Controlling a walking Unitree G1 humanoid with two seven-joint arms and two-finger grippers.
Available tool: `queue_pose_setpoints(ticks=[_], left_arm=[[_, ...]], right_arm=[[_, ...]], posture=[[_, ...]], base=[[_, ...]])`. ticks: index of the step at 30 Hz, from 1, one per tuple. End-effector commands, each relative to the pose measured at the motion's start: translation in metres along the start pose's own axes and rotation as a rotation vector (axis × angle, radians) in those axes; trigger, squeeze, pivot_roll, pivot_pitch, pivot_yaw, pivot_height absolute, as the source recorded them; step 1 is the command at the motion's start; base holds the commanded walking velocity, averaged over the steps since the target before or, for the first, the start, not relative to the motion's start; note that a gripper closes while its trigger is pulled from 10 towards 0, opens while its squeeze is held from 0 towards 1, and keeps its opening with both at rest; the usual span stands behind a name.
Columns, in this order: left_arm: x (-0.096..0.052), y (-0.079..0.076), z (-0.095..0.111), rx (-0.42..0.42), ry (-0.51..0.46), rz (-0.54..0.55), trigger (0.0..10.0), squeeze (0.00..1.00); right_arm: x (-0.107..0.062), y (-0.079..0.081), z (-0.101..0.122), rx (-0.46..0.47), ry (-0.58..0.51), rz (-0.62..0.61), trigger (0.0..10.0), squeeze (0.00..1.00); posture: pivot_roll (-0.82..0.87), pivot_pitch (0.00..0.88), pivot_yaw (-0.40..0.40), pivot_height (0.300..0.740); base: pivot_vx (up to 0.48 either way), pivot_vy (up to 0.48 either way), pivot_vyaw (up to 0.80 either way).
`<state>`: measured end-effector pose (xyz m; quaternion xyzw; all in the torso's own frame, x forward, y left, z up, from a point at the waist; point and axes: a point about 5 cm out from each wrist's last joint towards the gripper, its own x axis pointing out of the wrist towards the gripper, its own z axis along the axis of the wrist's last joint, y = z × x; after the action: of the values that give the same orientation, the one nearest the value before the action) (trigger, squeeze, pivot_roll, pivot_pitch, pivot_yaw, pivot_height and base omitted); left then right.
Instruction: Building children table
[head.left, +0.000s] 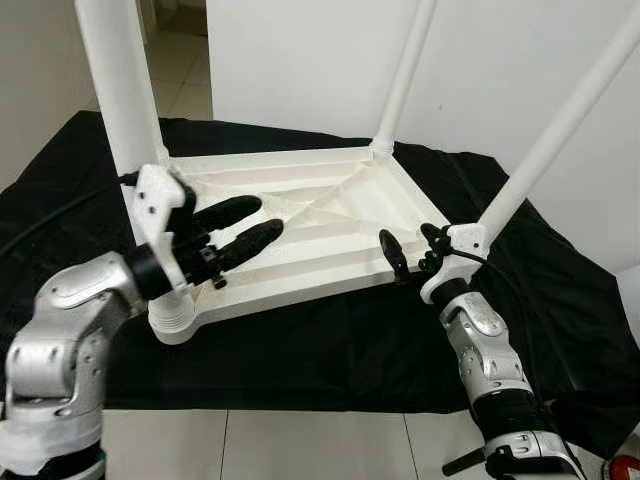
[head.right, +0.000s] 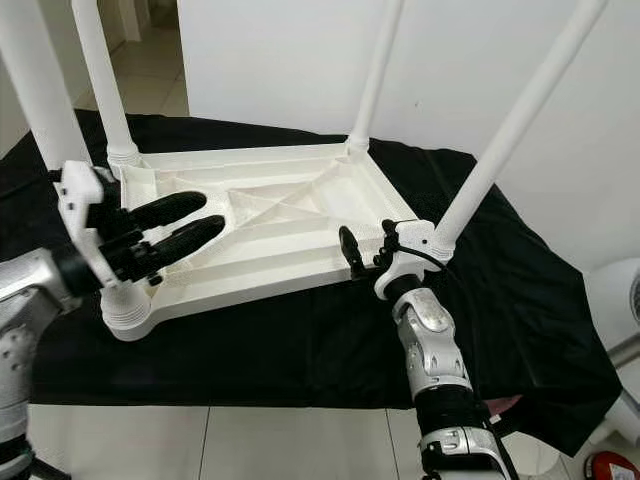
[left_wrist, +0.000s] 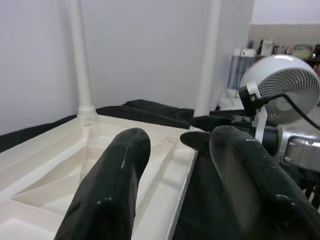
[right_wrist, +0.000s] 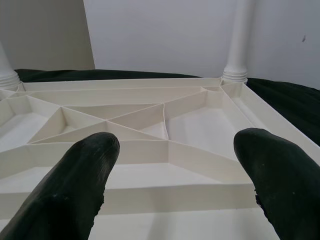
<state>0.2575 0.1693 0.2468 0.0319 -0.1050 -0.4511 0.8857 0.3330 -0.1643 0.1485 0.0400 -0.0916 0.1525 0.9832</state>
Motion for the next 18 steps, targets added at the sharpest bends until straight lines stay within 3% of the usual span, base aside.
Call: queue_pose_setpoints(ticks=[1, 7, 8, 10, 18], left_arm=[[-0.009, -0.001, 0.004, -0.024, -0.016, -0.024, 10.0, 0.00], [-0.044, 0.000, 0.006, -0.113, 0.013, -0.051, 10.0, 0.00], [-0.044, 0.000, 0.006, -0.113, 0.013, -0.051, 10.0, 0.00], [-0.061, -0.001, 0.009, -0.117, 0.035, -0.057, 10.0, 0.00], [-0.085, 0.005, 0.016, -0.130, 0.035, 0.001, 10.0, 0.00]], right_arm=[[0.001, -0.003, 0.002, -0.009, -0.008, -0.008, 10.0, 0.00], [0.000, -0.005, 0.001, -0.010, -0.005, -0.012, 10.0, 0.00], [0.000, -0.005, 0.001, -0.010, -0.005, -0.012, 10.0, 0.00], [0.000, -0.007, 0.000, -0.011, -0.002, -0.013, 10.0, 0.00], [0.003, -0.005, -0.001, -0.010, -0.001, -0.006, 10.0, 0.00]], posture=[[0.05, 0.000, -0.124, 0.740], [0.05, 0.000, -0.124, 0.740], [0.05, 0.000, -0.124, 0.740], [0.05, 0.000, -0.127, 0.740], [0.06, 0.000, -0.131, 0.740]], base=[[0.000, 0.000, 0.00], [0.000, 0.000, 0.00], [0.000, 0.000, 0.00], [0.000, 0.000, 0.00], [0.000, 0.000, 0.00]])
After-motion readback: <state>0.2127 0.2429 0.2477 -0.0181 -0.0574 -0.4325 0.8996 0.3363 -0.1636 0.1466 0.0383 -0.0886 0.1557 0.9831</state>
